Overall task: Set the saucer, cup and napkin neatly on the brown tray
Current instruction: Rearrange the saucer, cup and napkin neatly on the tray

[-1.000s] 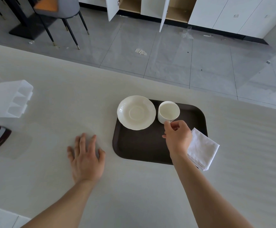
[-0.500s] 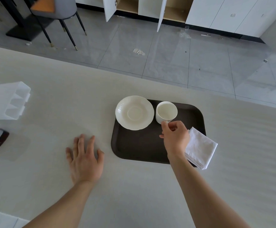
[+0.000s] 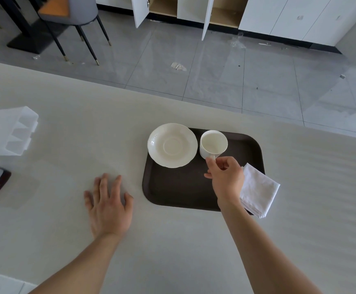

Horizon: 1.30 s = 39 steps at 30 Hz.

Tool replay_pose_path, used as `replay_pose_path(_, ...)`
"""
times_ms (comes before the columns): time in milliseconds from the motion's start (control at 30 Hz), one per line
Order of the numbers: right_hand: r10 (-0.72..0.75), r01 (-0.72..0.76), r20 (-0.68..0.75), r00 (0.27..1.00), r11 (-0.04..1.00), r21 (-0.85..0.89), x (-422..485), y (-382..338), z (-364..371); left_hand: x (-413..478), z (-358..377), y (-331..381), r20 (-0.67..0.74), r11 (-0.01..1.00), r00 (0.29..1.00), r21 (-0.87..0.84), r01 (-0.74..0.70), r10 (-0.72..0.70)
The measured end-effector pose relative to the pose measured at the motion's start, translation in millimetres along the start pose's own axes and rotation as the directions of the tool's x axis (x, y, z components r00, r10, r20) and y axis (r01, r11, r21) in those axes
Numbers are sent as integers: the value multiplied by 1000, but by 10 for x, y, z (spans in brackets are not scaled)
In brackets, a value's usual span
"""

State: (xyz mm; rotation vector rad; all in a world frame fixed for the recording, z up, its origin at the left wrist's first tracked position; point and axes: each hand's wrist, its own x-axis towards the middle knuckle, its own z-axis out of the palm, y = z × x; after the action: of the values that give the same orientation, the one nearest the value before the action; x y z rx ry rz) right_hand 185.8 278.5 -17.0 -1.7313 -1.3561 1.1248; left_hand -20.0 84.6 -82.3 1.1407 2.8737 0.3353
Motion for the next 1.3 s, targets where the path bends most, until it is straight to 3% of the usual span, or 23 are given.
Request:
replay_pose_path(233, -15, 15, -24, 1000, 1000, -9, -88, 108, -394, -4, -16, 19, 3, 1000, 1000, -20, 0, 0)
replay_pose_path(533, -107, 51, -217, 970, 967, -249, -53, 443, -1275, -4, -17, 18, 2, 999, 1000, -37, 2, -2)
replay_pose_path(667, -30, -43, -248, 968, 958, -284, 3, 584, -1372, -6, -23, 22, -2, 999, 1000, -45, -3, 2)
replay_pose_path(833, 112, -165, -155, 981, 907, -387, 16, 698, -1359, -8, -40, 33, -3, 998, 1000, -55, 1, -1)
replay_pose_path(1033, -86, -12, -188, 978, 885, -466, 39, 714, -1280, -9, -24, 23, -8, 999, 1000, -50, -6, 6)
replay_pose_path(1300, -170, 121, -49, 984, 848, -516, 317, 506, -1063, 2, 8, 0, -6, 999, 1000, -48, -10, 10)
